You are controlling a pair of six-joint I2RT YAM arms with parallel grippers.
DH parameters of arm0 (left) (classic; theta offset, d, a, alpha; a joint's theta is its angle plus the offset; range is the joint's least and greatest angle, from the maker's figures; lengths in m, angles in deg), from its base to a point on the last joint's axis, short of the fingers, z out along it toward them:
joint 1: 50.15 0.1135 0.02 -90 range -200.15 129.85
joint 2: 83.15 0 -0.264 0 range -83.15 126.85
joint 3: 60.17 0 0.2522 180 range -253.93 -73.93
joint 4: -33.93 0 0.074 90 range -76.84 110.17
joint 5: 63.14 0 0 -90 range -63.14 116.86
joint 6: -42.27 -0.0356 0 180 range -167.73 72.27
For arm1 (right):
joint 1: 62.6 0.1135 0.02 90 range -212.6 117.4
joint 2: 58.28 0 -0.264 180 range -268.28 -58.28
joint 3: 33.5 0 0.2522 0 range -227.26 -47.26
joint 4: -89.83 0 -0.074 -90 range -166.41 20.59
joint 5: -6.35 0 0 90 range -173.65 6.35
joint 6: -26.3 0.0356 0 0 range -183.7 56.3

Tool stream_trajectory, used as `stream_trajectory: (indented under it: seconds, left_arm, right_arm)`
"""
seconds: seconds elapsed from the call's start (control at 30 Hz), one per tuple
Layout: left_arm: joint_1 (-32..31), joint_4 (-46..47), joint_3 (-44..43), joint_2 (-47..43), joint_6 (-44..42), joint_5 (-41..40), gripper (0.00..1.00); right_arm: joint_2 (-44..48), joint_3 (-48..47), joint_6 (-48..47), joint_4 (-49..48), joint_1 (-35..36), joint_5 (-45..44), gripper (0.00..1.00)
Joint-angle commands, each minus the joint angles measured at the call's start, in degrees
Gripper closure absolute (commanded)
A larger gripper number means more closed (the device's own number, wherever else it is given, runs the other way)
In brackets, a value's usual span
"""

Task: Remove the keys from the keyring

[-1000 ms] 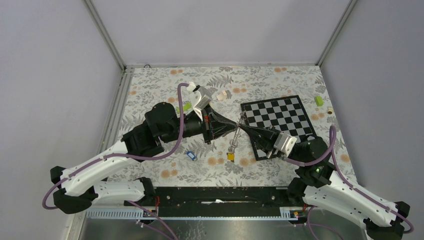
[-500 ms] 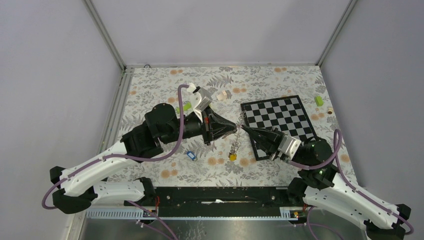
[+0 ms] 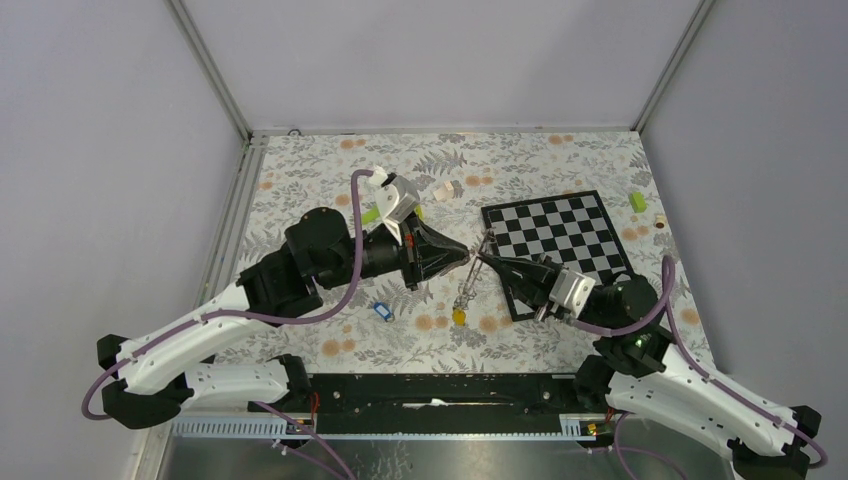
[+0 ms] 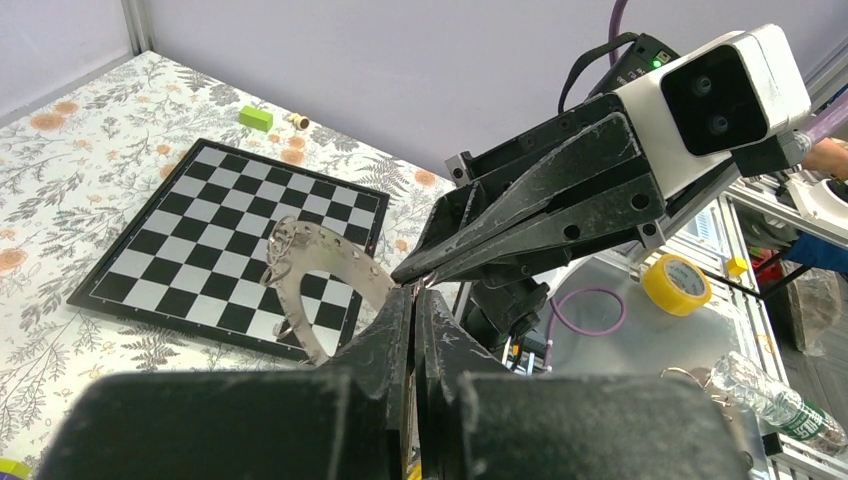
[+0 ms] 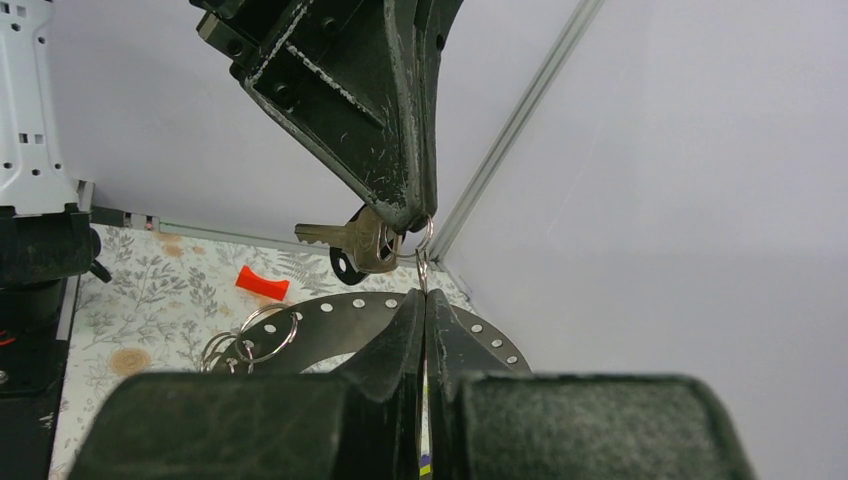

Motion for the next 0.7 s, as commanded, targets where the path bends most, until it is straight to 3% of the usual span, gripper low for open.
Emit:
stream_trajectory:
  seconds: [0.0, 0.67]
  left_arm:
    - [-0.1, 2.4, -1.5, -1.3, 1.2, 1.2, 1.0]
    - [-0.1, 1.8, -1.4, -2.2, 0.6, -0.6, 1.0]
  right_arm:
    - [-1.6, -2.6, 1.3, -1.9, -0.1, -0.1, 1.0]
    - [1.4, -0.8, 1.1, -2.1, -0.1, -1.8, 1.0]
